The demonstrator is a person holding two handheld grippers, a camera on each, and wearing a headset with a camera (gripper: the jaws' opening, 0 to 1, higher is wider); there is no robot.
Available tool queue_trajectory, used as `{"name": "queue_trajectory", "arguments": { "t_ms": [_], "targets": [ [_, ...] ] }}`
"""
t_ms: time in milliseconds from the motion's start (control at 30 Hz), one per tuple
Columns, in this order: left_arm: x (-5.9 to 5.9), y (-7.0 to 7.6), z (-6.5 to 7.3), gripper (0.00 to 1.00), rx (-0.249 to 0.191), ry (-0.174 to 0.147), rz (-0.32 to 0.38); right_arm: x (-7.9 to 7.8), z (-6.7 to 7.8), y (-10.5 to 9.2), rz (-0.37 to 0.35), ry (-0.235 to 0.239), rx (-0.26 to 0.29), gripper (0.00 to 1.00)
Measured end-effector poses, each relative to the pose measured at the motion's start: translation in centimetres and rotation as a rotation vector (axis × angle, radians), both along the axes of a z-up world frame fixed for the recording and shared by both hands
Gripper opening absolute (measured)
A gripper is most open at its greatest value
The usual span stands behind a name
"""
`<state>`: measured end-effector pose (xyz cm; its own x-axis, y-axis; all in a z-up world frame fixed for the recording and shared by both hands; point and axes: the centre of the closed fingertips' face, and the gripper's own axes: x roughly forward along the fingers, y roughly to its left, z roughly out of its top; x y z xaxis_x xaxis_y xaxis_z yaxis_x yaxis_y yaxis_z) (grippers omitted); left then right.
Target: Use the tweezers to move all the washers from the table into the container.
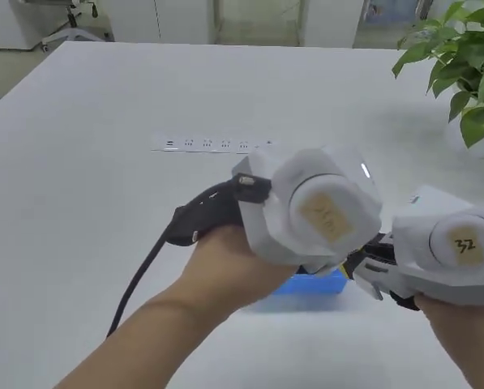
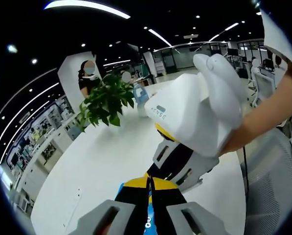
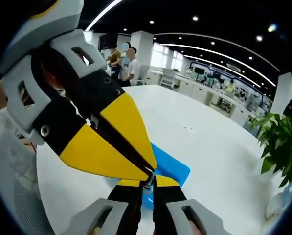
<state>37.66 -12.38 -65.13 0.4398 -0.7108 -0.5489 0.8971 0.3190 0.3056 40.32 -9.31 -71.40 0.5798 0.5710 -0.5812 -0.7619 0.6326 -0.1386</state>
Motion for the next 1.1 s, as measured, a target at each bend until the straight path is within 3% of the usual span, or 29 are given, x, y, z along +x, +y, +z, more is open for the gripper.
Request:
{"name": "queue_trajectory", "arguments": {
  "t_ms": [167,300,633,933,1100],
  "targets": [
    [0.9,0.3,-1.1,0.00,0.018,0.009,0.006,0.7,-1.0,0.2,0.007,0.005,-0.026,0.03],
    [1.6,0.5,-2.1,0.00,0.016,0.039,0.016,1.2,-2.2,0.2,0.012,0.024,-0.042,0.03],
    [2.1,0.8,-4.6,0.00,0.039,0.075,0.020,1.5,-4.8,0.3,0.031,0.069,-0.090,0.03],
    [2.2,1.3,-6.0,0.00,0.048,0.102,0.037,1.5,-6.4,0.6,0.051,0.093,-0.126,0.04],
    [2.4,1.5,-6.0,0.00,0.032,0.112,0.049,1.7,-6.5,0.6,0.050,0.099,-0.121,0.04]
  ]
}}
